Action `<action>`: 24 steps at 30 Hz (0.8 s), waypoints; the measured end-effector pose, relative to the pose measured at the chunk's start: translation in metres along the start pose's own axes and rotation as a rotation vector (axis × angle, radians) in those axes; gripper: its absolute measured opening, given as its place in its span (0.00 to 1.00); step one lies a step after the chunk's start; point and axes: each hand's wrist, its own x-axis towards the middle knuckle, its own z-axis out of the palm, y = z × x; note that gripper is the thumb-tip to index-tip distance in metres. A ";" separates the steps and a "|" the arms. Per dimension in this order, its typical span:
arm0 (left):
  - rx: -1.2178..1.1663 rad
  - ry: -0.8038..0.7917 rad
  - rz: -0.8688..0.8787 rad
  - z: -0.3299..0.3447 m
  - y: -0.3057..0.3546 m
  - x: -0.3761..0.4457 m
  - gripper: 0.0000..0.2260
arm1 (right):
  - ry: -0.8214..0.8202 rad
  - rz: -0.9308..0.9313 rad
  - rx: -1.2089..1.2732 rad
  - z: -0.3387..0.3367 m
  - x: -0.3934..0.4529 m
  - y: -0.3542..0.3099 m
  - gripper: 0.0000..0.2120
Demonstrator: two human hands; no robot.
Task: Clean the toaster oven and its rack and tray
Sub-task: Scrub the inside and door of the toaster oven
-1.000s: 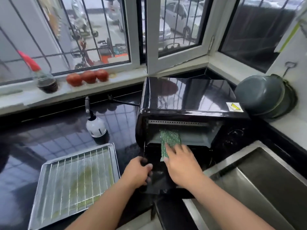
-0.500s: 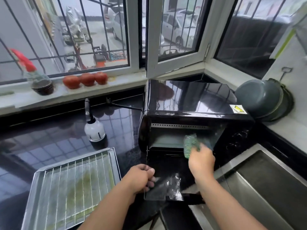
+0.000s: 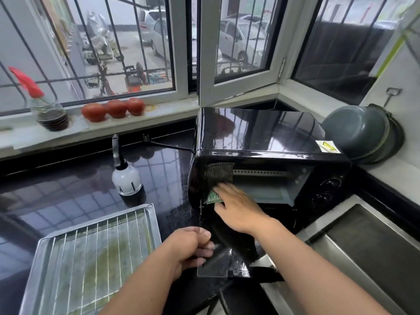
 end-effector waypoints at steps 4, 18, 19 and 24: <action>-0.003 0.013 -0.015 0.000 0.001 0.001 0.07 | -0.037 -0.020 -0.084 -0.009 0.005 -0.016 0.22; -0.052 0.031 -0.025 0.002 0.002 0.000 0.08 | -0.011 0.037 -0.116 0.009 0.005 -0.020 0.20; -0.054 0.034 -0.029 0.003 0.002 0.000 0.08 | -0.006 0.084 -0.108 0.004 0.019 -0.021 0.19; -0.060 0.042 -0.044 0.003 0.002 0.001 0.07 | 0.067 -0.012 -0.142 0.013 -0.006 -0.032 0.24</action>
